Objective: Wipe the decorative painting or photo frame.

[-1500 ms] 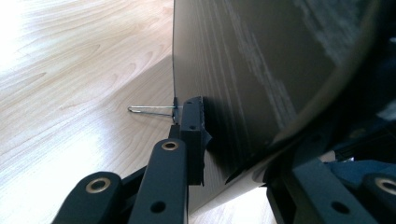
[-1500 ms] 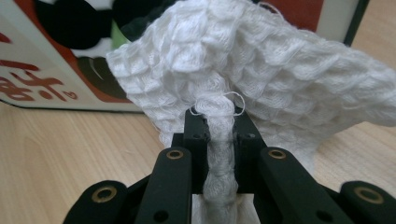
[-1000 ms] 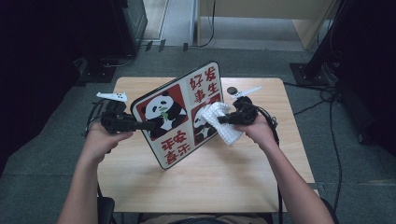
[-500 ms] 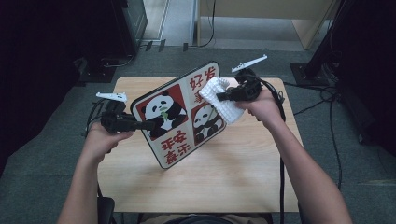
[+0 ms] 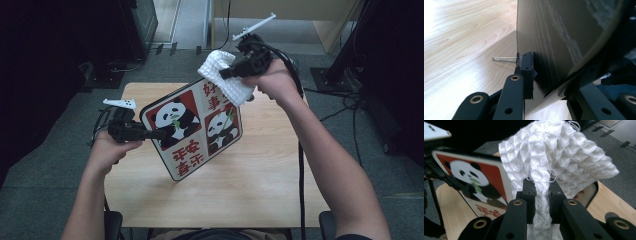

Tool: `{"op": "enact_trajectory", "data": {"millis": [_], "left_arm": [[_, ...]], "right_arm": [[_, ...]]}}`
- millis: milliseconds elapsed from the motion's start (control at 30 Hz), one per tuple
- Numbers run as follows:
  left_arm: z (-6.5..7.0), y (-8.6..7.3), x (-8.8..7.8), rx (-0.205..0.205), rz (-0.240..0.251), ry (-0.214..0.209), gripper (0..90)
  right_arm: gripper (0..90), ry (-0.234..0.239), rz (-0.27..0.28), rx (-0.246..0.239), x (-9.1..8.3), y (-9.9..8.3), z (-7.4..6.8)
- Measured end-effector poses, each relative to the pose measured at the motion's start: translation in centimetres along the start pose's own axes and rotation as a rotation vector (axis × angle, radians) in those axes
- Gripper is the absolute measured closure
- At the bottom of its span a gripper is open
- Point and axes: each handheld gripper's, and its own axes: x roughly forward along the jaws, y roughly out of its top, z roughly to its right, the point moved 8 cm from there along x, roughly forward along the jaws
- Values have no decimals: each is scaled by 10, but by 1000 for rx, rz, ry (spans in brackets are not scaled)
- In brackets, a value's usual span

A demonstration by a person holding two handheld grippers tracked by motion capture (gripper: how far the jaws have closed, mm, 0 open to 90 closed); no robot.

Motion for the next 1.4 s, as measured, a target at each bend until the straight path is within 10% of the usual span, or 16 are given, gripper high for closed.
{"op": "enact_trajectory", "data": {"millis": [333, 567, 1400], "left_arm": [[-1, 0, 0, 11, 2, -8, 740], [-2, 0, -1, 8, 5, -6, 743], [-2, -1, -2, 22, 2, -3, 746]], "right_arm": [[808, 6, -20, 9, 21, 27, -2], [808, 13, -107, -1, 43, 12, -4], [805, 51, -65, -11, 48, -14, -5]]}}
